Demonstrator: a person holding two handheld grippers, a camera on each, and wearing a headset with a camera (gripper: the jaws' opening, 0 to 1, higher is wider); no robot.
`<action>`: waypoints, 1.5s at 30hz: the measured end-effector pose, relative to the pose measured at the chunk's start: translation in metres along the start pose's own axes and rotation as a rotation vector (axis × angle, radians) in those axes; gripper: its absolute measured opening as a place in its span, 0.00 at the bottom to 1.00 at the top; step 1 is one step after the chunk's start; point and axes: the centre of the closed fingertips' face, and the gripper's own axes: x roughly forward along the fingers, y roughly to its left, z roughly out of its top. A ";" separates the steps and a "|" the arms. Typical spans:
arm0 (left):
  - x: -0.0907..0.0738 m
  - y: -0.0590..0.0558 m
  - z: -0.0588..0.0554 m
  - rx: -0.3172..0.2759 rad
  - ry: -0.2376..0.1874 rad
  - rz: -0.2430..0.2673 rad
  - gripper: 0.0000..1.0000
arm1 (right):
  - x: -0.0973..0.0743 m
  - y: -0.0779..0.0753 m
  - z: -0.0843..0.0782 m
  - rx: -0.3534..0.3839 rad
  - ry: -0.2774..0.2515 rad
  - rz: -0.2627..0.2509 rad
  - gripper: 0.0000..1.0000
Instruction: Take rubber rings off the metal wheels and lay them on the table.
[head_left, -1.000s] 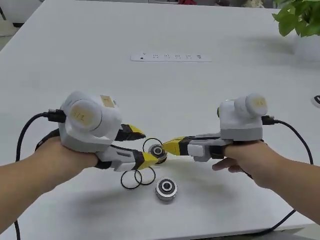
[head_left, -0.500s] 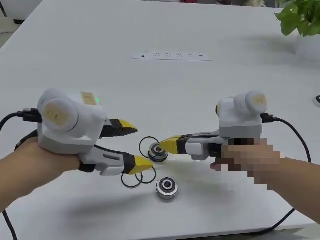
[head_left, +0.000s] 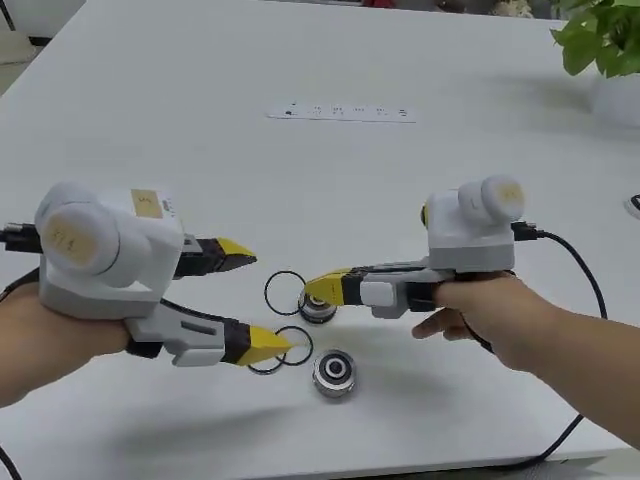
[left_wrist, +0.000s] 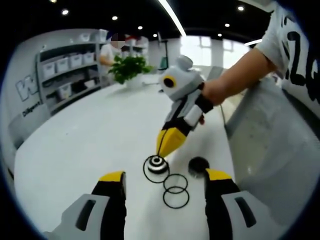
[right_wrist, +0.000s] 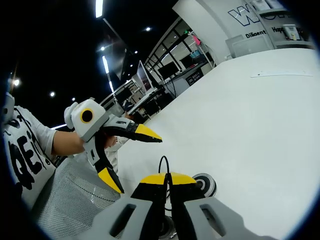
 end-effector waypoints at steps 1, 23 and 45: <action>-0.001 0.001 0.000 -0.001 -0.002 0.003 0.64 | 0.001 0.001 -0.001 0.000 0.005 0.001 0.00; -0.011 0.003 -0.012 -0.039 -0.006 0.029 0.68 | 0.020 -0.001 -0.029 -0.024 0.120 -0.021 0.00; -0.019 0.005 -0.017 -0.045 0.012 0.050 0.67 | 0.026 -0.003 -0.027 -0.199 0.133 -0.075 0.11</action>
